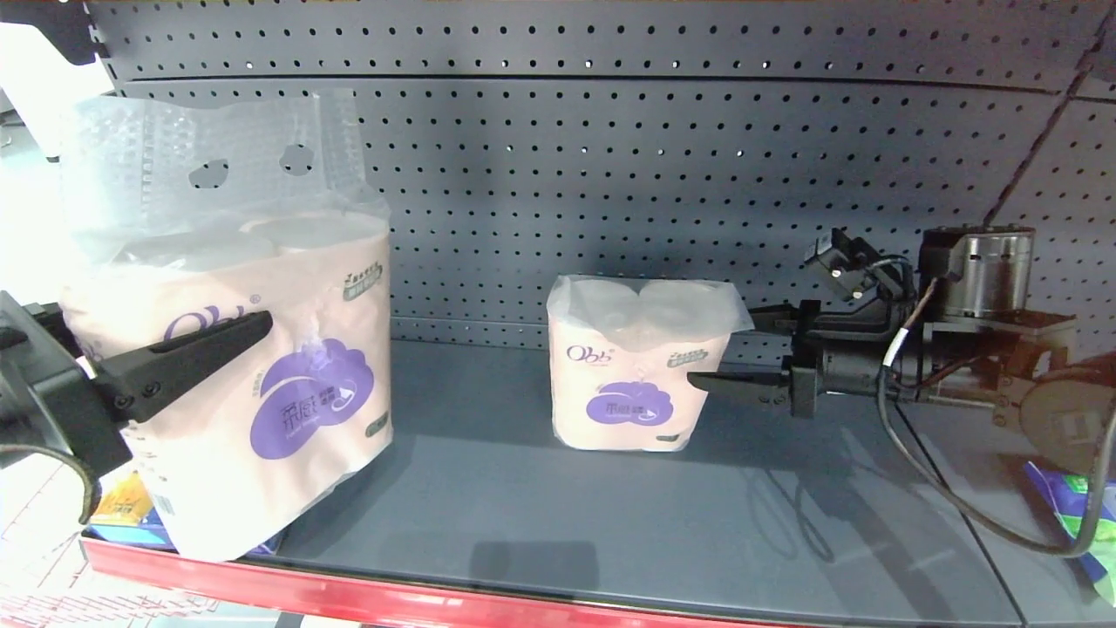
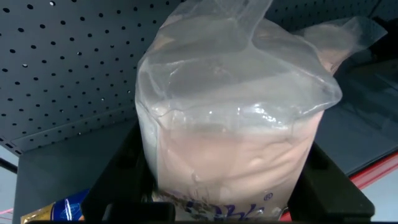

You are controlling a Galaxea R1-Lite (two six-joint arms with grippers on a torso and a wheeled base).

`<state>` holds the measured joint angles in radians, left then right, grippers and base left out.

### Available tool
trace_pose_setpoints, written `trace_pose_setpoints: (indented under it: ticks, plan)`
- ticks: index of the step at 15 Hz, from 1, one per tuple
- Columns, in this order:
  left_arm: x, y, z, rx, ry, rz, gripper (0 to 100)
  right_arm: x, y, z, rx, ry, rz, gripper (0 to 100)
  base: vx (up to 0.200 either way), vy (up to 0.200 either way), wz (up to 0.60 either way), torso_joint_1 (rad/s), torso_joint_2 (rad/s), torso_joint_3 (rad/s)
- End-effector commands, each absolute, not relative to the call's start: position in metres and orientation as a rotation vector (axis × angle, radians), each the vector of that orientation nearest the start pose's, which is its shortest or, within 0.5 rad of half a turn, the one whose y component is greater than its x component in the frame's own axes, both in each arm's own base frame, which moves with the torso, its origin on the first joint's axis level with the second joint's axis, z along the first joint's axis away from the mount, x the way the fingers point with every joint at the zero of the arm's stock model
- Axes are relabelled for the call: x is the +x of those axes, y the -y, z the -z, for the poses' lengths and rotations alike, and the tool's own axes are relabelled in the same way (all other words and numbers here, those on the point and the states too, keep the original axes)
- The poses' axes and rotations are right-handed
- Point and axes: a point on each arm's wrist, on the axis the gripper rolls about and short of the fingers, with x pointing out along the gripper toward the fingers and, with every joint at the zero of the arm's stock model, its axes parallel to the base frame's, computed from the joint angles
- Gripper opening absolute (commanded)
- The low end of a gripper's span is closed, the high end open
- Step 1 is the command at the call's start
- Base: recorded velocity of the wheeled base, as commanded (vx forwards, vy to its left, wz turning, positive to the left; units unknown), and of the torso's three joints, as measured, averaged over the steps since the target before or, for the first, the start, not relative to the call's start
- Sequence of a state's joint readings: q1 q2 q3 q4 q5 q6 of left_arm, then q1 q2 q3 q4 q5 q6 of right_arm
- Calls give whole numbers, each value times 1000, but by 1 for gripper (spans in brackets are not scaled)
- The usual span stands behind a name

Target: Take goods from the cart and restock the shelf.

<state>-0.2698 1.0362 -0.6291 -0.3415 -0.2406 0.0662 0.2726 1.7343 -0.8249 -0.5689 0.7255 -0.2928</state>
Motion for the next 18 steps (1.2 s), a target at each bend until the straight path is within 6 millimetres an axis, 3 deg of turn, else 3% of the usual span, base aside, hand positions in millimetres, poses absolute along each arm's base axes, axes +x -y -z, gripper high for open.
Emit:
trace_pose_setpoints:
  ticks: [1,4,8,11,12,16,18]
  plan:
    - [134,43,-252,65,-51,513,0,303,-104,-167,-203,-196,-1050,100,0,0,0,0,0,0]
    - [133,42,-252,65,-50,513,0,317,-112,-170,-211,-161,-1081,100,0,0,0,0,0,0]
    - [134,43,-251,66,-56,513,0,317,-130,-170,-215,-151,-1131,100,0,0,0,0,0,0]
    - [134,43,-250,66,-58,513,0,319,-133,-165,-215,-165,-1137,100,0,0,0,0,0,0]
    - [133,42,-249,66,-59,513,0,320,-133,-165,-214,-166,-1138,0,0,0,0,0,0,0]
    - [132,42,-249,66,-58,513,0,314,-134,-165,-213,-169,-1146,0,0,0,0,0,0,0]
    - [132,42,-250,66,-56,513,0,301,-136,-169,-211,-171,-1161,0,0,0,0,0,0,0]
